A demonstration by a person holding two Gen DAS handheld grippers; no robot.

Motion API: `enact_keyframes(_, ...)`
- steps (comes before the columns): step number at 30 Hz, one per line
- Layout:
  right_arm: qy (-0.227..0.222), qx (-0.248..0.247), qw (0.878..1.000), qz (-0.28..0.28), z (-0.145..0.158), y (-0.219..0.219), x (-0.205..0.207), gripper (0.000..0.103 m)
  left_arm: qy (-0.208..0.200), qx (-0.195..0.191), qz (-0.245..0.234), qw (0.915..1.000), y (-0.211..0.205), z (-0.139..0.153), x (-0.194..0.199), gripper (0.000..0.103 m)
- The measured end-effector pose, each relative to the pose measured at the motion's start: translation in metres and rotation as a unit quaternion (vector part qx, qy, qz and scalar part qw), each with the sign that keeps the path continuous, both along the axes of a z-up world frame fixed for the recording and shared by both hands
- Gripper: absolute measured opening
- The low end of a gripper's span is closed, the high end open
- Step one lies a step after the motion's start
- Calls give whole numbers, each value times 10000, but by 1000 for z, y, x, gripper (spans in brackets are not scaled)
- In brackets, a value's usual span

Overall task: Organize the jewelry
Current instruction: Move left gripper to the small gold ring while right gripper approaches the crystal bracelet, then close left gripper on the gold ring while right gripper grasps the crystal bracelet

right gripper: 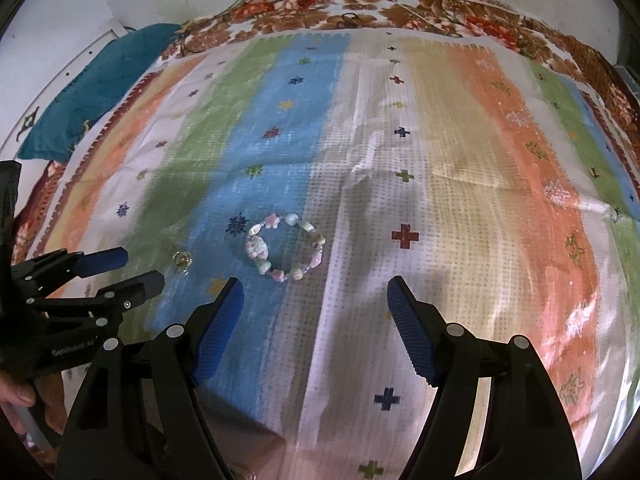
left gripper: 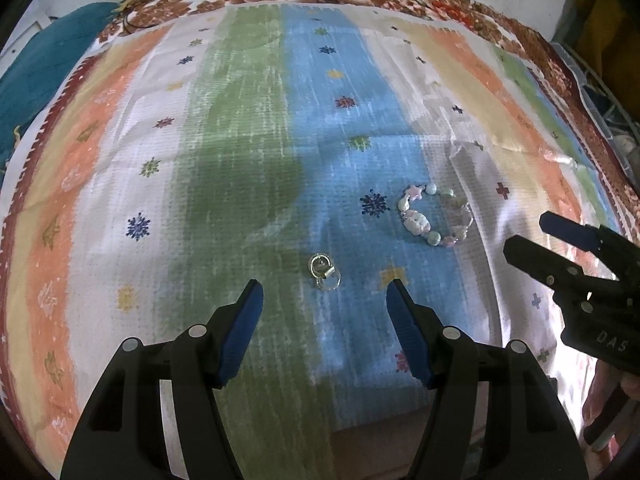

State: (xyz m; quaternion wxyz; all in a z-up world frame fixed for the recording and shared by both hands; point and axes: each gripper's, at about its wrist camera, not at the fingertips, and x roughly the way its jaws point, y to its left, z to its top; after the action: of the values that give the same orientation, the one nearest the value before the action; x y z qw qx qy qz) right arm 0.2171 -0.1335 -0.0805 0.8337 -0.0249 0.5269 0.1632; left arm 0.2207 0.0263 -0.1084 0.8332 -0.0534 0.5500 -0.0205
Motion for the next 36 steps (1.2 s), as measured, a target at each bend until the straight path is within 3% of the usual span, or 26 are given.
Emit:
enact_keyframes(24,256,-239,9994,-50,-42,14,38,74,162,296,-238,9991,2,-33,27,64)
enact_keyframes(31,224,-540,9983,89,-50,26,42,80,102,467,-372,9982,-3,-35,28,64)
enact_keyframes(33,189,-581,9981,108,-51,27,42,80,104,513,-391,9979,-3,-35,28,59)
enact_keyframes(36,204,-551,9982,133,-52,25,42,80,126,488,-368,9981,-1,-34,27,39)
